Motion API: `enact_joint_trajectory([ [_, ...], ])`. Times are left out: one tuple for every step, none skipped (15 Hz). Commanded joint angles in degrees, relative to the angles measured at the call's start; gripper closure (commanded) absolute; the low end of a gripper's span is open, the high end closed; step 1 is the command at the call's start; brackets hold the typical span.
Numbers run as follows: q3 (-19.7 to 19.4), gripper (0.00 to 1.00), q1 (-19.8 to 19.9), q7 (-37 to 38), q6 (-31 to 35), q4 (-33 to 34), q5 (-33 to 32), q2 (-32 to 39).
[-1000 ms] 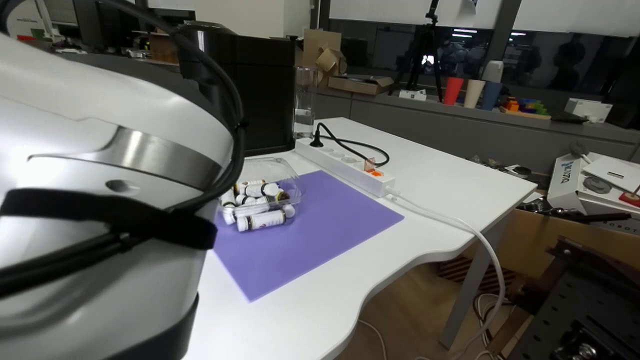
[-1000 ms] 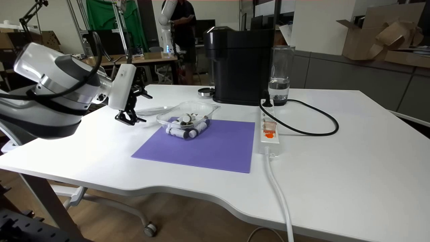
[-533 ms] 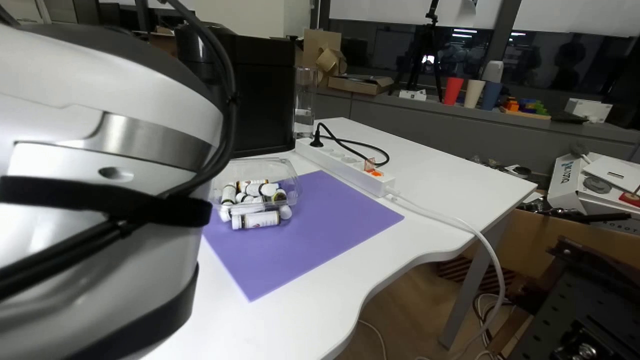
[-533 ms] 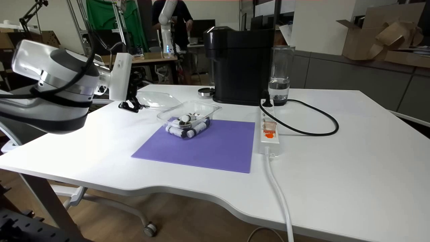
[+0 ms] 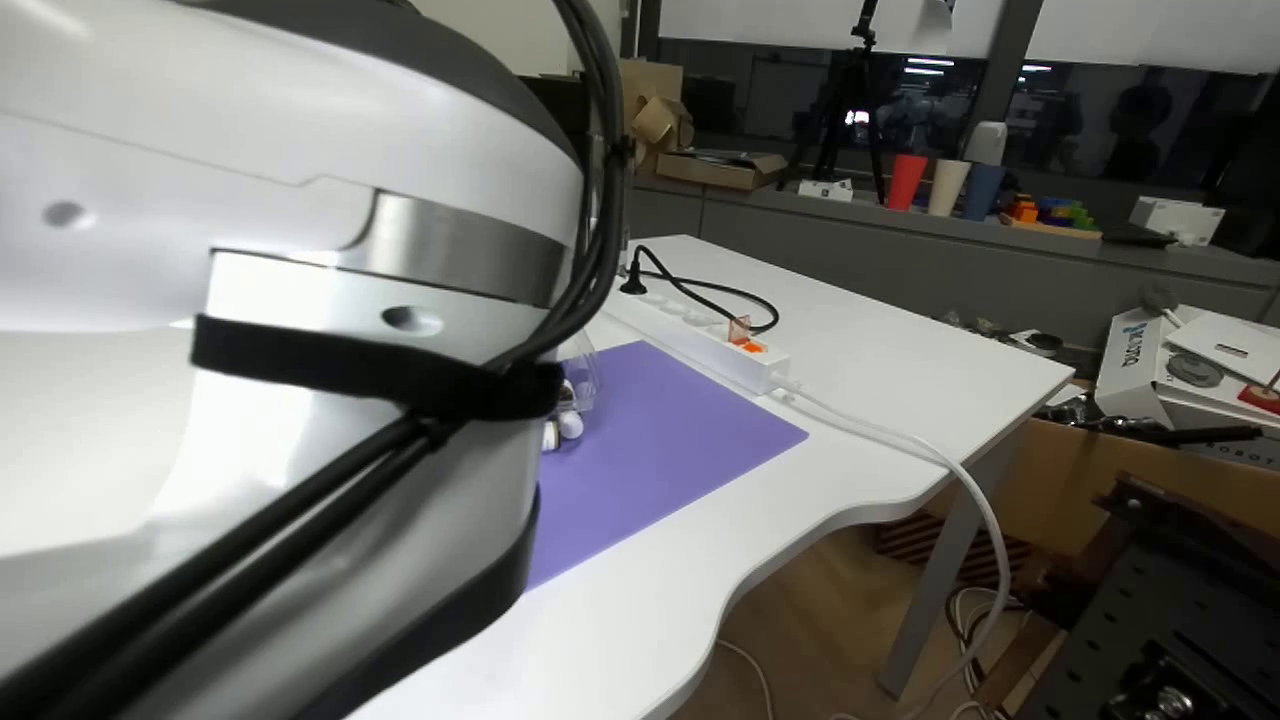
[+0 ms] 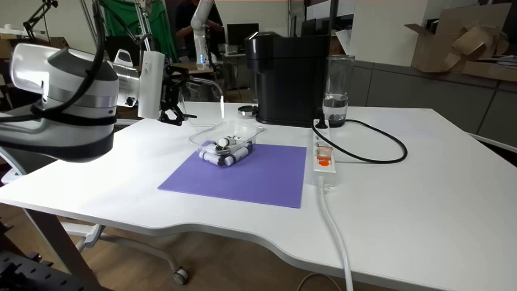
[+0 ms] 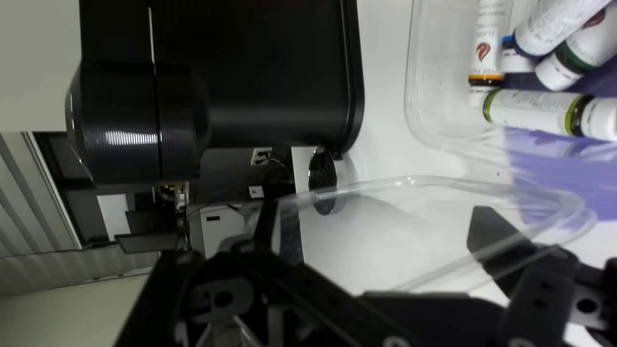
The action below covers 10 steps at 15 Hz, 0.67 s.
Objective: Pick up the bottle, put it in the bowl and close it
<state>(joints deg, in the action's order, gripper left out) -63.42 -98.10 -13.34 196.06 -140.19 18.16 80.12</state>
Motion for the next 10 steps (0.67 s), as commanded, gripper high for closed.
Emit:
enact_joint_trajectory([
  [-1.41,0.00,-1.59,5.66,-2.31,-4.22,-0.62,-0.56],
  [-1.79,0.00,-1.63,6.36,-2.50,-4.90,-0.87,-1.29],
  [-2.14,0.00,-1.75,7.00,-2.47,-5.36,-1.04,-1.66],
  [-2.68,0.00,-2.03,7.39,-2.28,-5.77,-1.20,-1.86],
  [-3.11,0.00,-2.23,7.60,-1.77,-6.10,-1.36,-2.14],
  [-3.63,0.00,-2.59,7.74,-1.48,-6.37,-1.47,-2.08],
  [-4.33,0.00,-3.10,7.99,-1.47,-6.71,-1.27,-2.19],
  [-4.87,0.00,-3.43,8.37,-1.59,-6.96,-1.04,-2.46],
  [-5.40,0.00,-3.63,8.80,-1.92,-7.34,-0.95,-3.56],
  [-5.82,0.00,-3.70,9.39,-2.18,-7.69,-0.89,-4.62],
])
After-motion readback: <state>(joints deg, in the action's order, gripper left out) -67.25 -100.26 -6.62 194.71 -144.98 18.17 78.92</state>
